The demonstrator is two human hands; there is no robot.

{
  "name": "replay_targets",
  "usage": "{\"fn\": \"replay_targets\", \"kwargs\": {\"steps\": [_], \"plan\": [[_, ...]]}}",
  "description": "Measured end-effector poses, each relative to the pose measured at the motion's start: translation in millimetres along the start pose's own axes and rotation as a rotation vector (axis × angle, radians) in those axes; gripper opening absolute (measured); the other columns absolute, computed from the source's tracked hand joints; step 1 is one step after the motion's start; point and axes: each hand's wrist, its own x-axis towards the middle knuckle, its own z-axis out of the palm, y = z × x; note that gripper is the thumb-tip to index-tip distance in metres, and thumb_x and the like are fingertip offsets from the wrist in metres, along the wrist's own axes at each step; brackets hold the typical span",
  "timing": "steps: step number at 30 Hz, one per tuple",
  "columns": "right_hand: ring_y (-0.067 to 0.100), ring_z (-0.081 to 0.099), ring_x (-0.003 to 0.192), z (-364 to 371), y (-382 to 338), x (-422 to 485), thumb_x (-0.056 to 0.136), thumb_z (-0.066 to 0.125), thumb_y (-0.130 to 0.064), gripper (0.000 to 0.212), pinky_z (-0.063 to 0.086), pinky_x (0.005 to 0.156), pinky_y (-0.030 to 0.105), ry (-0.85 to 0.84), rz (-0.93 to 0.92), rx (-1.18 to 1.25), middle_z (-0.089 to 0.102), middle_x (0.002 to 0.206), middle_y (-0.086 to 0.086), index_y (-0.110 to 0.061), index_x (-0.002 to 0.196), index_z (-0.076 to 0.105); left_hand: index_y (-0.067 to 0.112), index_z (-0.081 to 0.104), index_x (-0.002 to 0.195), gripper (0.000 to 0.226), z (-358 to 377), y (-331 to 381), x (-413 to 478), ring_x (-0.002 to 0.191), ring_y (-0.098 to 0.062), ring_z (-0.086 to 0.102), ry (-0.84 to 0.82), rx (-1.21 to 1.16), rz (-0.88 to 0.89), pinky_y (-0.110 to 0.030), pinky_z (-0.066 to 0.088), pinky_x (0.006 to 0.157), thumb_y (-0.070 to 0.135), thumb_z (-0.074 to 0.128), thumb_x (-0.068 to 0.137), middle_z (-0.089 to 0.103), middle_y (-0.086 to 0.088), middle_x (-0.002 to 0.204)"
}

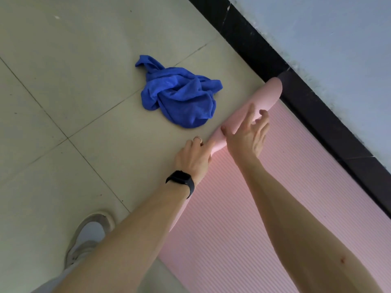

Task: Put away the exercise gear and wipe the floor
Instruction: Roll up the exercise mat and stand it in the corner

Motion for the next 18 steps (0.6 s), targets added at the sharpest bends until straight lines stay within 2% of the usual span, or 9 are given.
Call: {"fn": "replay_targets", "kwargs": {"steps": [3,5,7,8,10,11,14,16,18], "plan": [[0.038,0.037,0.123,-0.4,24.8,-14.0,0.095,0.06,-0.027,0.065,0.052,0.086,0.049,-0.061,-0.271,-0.128,0.021,0.157,0.014,-0.033,0.152,0.029,0.019,0.051,0.104,0.05,6.6,6.8,-9.9,0.065,-0.027,0.052,0.11,0.103,0.176,-0.032,0.036,0.048,-0.002,0.066,0.061,0.056,-0.008,0.083],[0.038,0.038,0.122,1.5,49.5,-26.3,0.097,0.056,-0.025,0.058,0.056,0.079,0.051,-0.113,-0.323,-0.152,0.017,0.159,0.011,-0.038,0.15,0.033,0.021,0.053,0.111,0.049,7.1,19.3,-23.9,0.074,-0.028,0.052,0.053,0.092,0.215,-0.036,0.043,0.055,0.007,0.066,0.066,0.057,-0.009,0.094],[0.037,0.049,0.117,2.5,71.1,-33.2,0.101,0.051,-0.03,0.05,0.059,0.074,0.053,-0.106,-0.317,-0.097,0.019,0.16,0.01,-0.037,0.149,0.039,0.021,0.061,0.113,0.042,4.4,28.7,-31.0,0.084,-0.03,0.053,-0.038,-0.014,0.201,-0.035,0.046,0.063,0.034,0.072,0.075,0.059,-0.009,0.098],[0.036,0.053,0.114,2.5,78.1,-34.3,0.102,0.049,-0.033,0.048,0.059,0.074,0.054,-0.103,-0.322,-0.074,0.022,0.16,0.01,-0.036,0.148,0.04,0.022,0.064,0.114,0.039,1.5,28.6,-29.6,0.088,-0.031,0.053,-0.064,-0.107,0.19,-0.034,0.046,0.066,0.04,0.069,0.079,0.06,-0.008,0.1],[0.037,0.057,0.109,-0.4,86.6,-33.7,0.102,0.048,-0.038,0.046,0.057,0.077,0.054,-0.099,-0.324,-0.082,0.028,0.158,0.009,-0.037,0.148,0.043,0.027,0.064,0.122,0.039,-3.0,18.0,-21.0,0.101,-0.031,0.055,-0.12,-0.223,0.214,-0.036,0.048,0.075,0.033,0.062,0.084,0.062,-0.007,0.113],[0.038,0.057,0.108,-2.8,90.1,-33.3,0.102,0.049,-0.04,0.044,0.055,0.08,0.054,-0.091,-0.323,-0.109,0.032,0.157,0.009,-0.038,0.146,0.045,0.028,0.058,0.132,0.048,-2.5,10.5,-17.3,0.11,-0.029,0.054,-0.135,-0.199,0.236,-0.039,0.048,0.084,0.033,0.061,0.084,0.06,-0.005,0.125],[0.038,0.053,0.117,-11.4,93.2,-34.4,0.1,0.051,-0.039,0.04,0.048,0.09,0.053,-0.088,-0.298,-0.163,0.04,0.153,0.011,-0.036,0.14,0.054,0.024,0.021,0.156,0.076,6.0,-0.4,-21.7,0.144,-0.022,0.03,-0.244,-0.081,0.243,-0.047,0.032,0.111,0.048,0.051,0.09,0.027,-0.005,0.161],[0.036,0.043,0.127,-19.1,84.8,-30.3,0.095,0.049,-0.033,0.038,0.042,0.097,0.053,-0.071,-0.229,-0.152,0.043,0.147,0.013,-0.024,0.129,0.062,0.021,0.003,0.158,0.074,18.4,10.2,-31.2,0.152,-0.017,0.009,-0.357,-0.054,0.26,-0.053,0.016,0.119,0.045,0.04,0.099,0.002,-0.001,0.167],[0.033,0.034,0.134,-25.7,67.8,-19.8,0.095,0.045,-0.037,0.04,0.035,0.104,0.053,-0.028,-0.191,-0.173,0.042,0.146,0.011,-0.012,0.121,0.062,0.019,-0.002,0.158,0.072,25.4,21.6,-40.9,0.153,-0.017,0.004,-0.362,-0.027,0.262,-0.054,0.013,0.12,0.039,0.038,0.101,-0.006,0.001,0.166]]}}
